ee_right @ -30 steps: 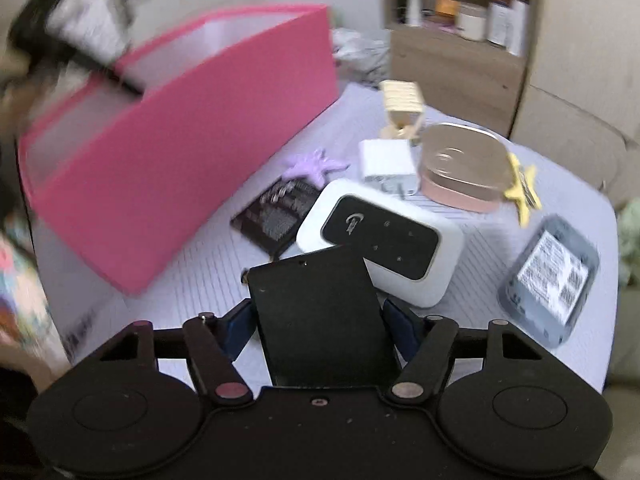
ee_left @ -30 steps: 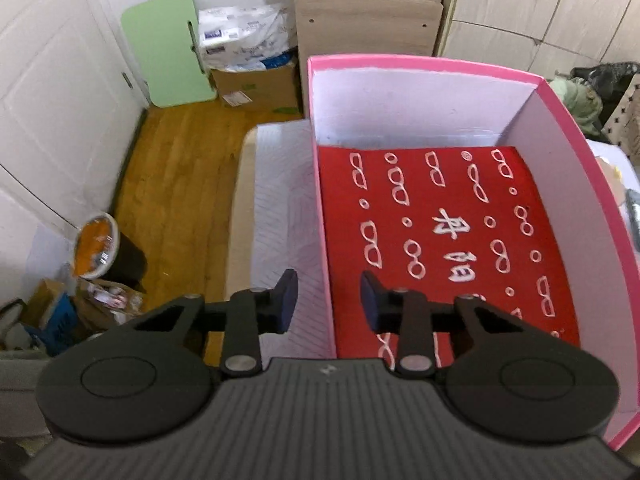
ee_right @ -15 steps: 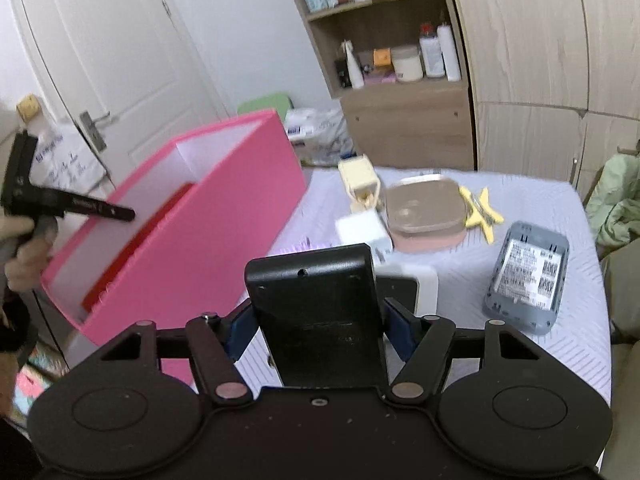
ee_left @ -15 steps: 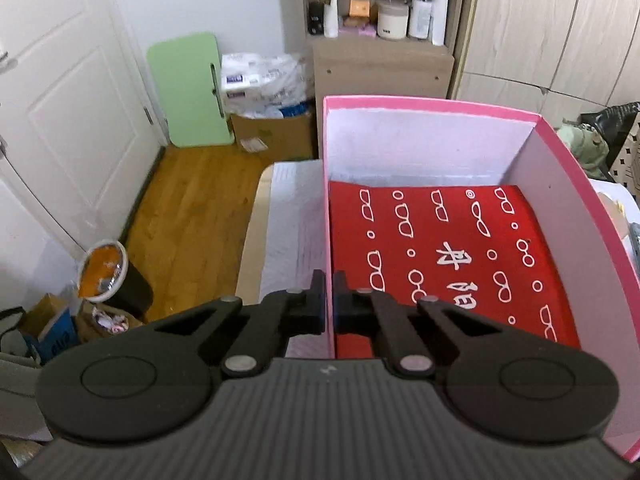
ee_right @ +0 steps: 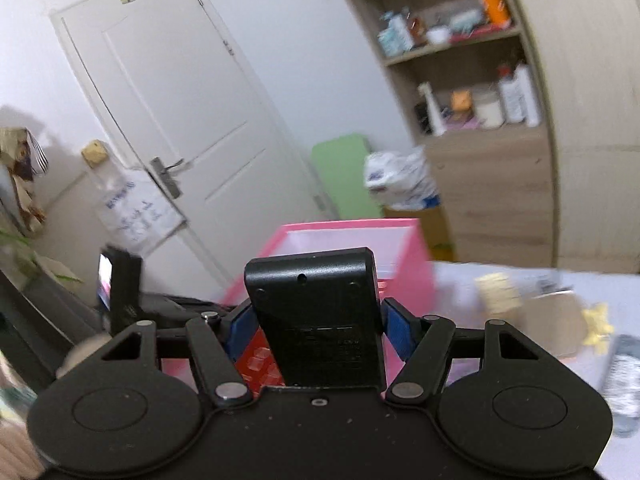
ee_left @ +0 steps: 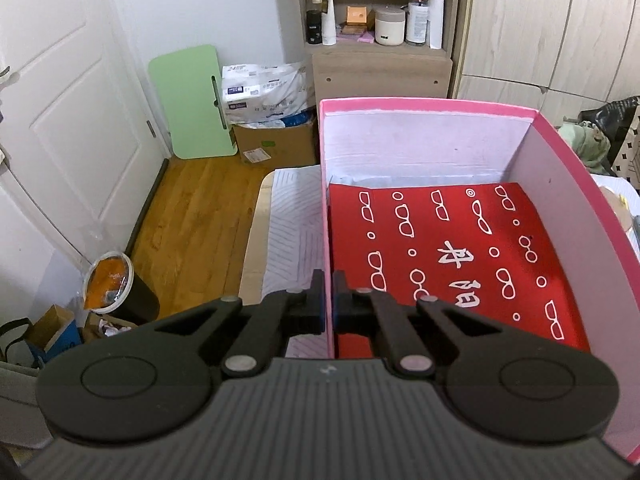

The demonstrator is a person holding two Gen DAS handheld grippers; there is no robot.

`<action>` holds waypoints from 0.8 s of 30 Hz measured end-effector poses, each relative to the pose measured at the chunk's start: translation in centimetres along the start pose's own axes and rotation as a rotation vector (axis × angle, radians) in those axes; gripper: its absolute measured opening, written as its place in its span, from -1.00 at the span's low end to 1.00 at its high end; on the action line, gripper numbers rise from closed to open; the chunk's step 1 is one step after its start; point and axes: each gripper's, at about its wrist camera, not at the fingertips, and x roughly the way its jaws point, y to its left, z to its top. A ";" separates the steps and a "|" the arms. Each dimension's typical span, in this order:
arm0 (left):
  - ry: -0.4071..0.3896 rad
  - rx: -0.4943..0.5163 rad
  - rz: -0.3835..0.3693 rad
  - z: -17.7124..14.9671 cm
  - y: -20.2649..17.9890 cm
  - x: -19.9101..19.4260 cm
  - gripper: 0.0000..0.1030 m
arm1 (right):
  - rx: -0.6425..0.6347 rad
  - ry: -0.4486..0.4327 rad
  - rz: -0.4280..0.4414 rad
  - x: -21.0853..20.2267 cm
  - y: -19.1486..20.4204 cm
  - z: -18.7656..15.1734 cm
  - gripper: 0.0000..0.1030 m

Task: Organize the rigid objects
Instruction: 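Carry the black power bank into the pink box and release it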

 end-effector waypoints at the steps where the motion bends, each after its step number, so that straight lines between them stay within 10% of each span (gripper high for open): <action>1: -0.004 0.001 0.000 0.0 -0.1 0.0 -0.95 | 0.022 0.022 0.021 1.1 0.5 0.6 0.39; 24: -0.017 -0.064 -0.044 -0.7 -1.1 -0.1 -0.93 | 0.297 0.396 -0.076 22.6 -0.7 2.3 0.21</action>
